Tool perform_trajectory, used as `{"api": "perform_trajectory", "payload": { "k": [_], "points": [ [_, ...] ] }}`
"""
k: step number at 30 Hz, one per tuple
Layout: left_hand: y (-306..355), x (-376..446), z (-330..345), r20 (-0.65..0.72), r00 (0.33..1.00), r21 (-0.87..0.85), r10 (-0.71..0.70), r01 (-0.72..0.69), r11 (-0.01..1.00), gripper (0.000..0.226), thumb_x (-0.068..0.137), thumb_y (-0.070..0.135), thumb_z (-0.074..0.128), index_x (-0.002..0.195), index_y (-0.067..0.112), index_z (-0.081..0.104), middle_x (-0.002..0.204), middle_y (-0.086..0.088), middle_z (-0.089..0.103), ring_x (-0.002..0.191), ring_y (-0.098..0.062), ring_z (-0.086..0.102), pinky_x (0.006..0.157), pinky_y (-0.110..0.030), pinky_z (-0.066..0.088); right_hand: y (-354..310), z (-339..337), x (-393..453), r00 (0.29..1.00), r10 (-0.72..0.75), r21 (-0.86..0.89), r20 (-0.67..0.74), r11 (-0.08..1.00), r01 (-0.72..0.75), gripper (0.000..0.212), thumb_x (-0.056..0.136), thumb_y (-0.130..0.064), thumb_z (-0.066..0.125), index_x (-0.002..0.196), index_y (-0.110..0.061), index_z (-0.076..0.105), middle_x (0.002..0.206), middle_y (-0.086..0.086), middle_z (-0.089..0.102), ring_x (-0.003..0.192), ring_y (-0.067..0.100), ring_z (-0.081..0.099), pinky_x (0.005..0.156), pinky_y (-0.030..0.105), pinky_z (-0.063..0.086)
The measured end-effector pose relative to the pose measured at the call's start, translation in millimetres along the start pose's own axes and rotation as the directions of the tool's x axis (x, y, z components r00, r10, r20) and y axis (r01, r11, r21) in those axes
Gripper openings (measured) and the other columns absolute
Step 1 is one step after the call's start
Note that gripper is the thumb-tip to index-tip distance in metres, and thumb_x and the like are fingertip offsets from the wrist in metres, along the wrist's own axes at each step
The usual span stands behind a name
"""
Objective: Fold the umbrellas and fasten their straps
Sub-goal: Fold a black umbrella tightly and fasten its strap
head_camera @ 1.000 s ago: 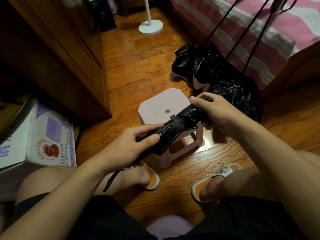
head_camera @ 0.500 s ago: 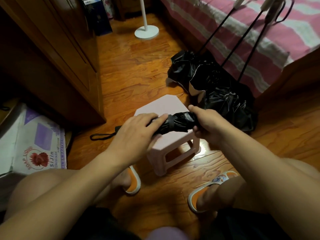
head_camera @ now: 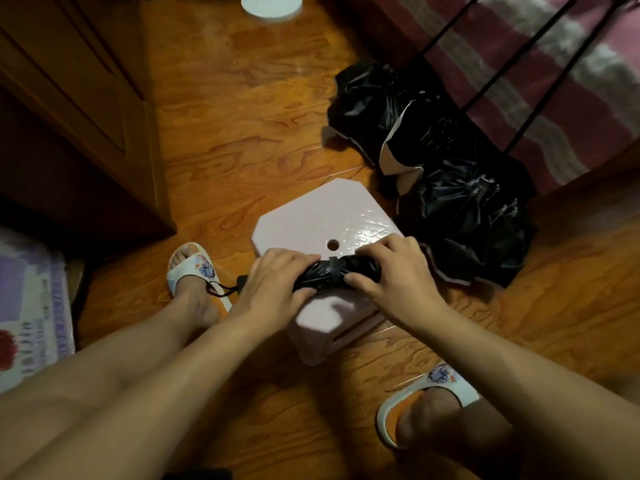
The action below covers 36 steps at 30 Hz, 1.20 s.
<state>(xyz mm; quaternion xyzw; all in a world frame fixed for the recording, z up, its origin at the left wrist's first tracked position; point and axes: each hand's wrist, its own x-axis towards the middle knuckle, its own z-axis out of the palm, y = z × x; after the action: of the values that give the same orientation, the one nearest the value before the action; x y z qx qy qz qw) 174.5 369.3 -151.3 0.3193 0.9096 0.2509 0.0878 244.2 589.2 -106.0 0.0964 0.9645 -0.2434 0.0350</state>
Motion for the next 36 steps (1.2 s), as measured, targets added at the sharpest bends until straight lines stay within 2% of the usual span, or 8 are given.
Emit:
{"api": "perform_trajectory", "payload": {
  "k": [5,8,10,14,20,25,31,36],
  "points": [
    [6,-9,-1,-0.129,0.959,-0.166,-0.254,0.231,0.959,0.04,0.093,0.053,0.045,0.115,0.025,0.062,0.115,0.006,0.057,0.113,-0.02,0.046,0.095,-0.04,0.037,-3,14,11,0.99,0.13,0.059,-0.062,0.99,-0.126,0.028,0.089,-0.049,0.07,0.112,-0.033,0.071,0.105,-0.007,0.049,0.113,0.022,0.041,0.087,0.033,0.03],
    [9,-5,-1,-0.129,0.924,-0.226,-0.361,0.327,0.918,0.008,0.097,0.039,0.057,0.096,0.031,0.057,0.102,0.012,0.052,0.108,-0.018,0.044,0.094,-0.043,0.038,-5,14,15,0.99,0.143,0.036,-0.007,0.989,-0.142,0.023,0.089,-0.052,0.069,0.109,-0.04,0.072,0.102,-0.009,0.048,0.112,0.02,0.04,0.088,0.034,0.028],
    [13,0,-1,-0.105,0.892,-0.25,-0.439,0.404,0.88,0.011,0.097,0.034,0.062,0.089,0.031,0.056,0.1,0.014,0.052,0.107,-0.016,0.041,0.097,-0.042,0.037,-6,13,21,0.978,0.209,0.118,0.013,0.971,-0.209,0.006,0.09,-0.047,0.071,0.092,-0.041,0.074,0.093,-0.011,0.049,0.111,0.021,0.043,0.09,0.036,0.035],
    [19,7,-2,-0.068,0.833,-0.27,-0.55,0.515,0.814,0.016,0.098,0.031,0.061,0.085,0.025,0.056,0.095,0.012,0.049,0.111,-0.02,0.04,0.101,-0.041,0.032,-6,13,31,0.935,0.351,0.339,0.045,0.876,-0.344,0.014,0.087,-0.029,0.077,0.073,-0.028,0.076,0.079,-0.015,0.056,0.096,0.017,0.06,0.089,0.043,0.053],
    [21,14,-9,-0.074,0.794,-0.305,-0.603,0.557,0.772,0.016,0.095,0.029,0.065,0.086,0.022,0.054,0.089,0.01,0.048,0.105,-0.025,0.048,0.096,-0.045,0.041,-9,21,49,0.884,0.466,0.332,0.038,0.828,-0.451,0.016,0.081,-0.03,0.074,0.067,-0.028,0.068,0.085,-0.007,0.069,0.09,0.021,0.065,0.081,0.044,0.058],
    [13,9,-19,-0.058,0.877,-0.466,-0.476,0.398,0.79,0.038,0.087,-0.011,0.051,0.081,0.025,0.063,0.1,0.006,0.053,0.105,-0.023,0.054,0.096,-0.04,0.046,-1,18,48,0.961,0.276,0.326,0.019,0.907,-0.267,0.027,0.09,-0.017,0.07,0.076,-0.036,0.058,0.093,-0.004,0.062,0.09,0.022,0.062,0.082,0.045,0.056],
    [9,1,-17,0.017,0.932,-0.416,-0.361,0.335,0.846,0.008,0.082,0.04,0.056,0.082,0.036,0.063,0.099,0.014,0.053,0.108,-0.013,0.047,0.105,-0.049,0.039,8,-3,28,0.999,0.049,0.284,0.0,0.958,-0.047,0.012,0.096,-0.025,0.066,0.095,-0.036,0.071,0.106,-0.007,0.054,0.108,0.017,0.048,0.092,0.036,0.041],
    [4,0,-5,-0.061,0.944,-0.321,-0.325,0.289,0.902,0.015,0.086,0.04,0.067,0.079,0.03,0.059,0.097,0.009,0.052,0.101,-0.01,0.042,0.096,-0.04,0.035,8,-5,11,0.999,0.0,0.049,0.05,0.999,-0.002,0.025,0.095,-0.034,0.067,0.119,-0.031,0.072,0.102,-0.01,0.051,0.106,0.017,0.043,0.093,0.048,0.044]
  ]
}}
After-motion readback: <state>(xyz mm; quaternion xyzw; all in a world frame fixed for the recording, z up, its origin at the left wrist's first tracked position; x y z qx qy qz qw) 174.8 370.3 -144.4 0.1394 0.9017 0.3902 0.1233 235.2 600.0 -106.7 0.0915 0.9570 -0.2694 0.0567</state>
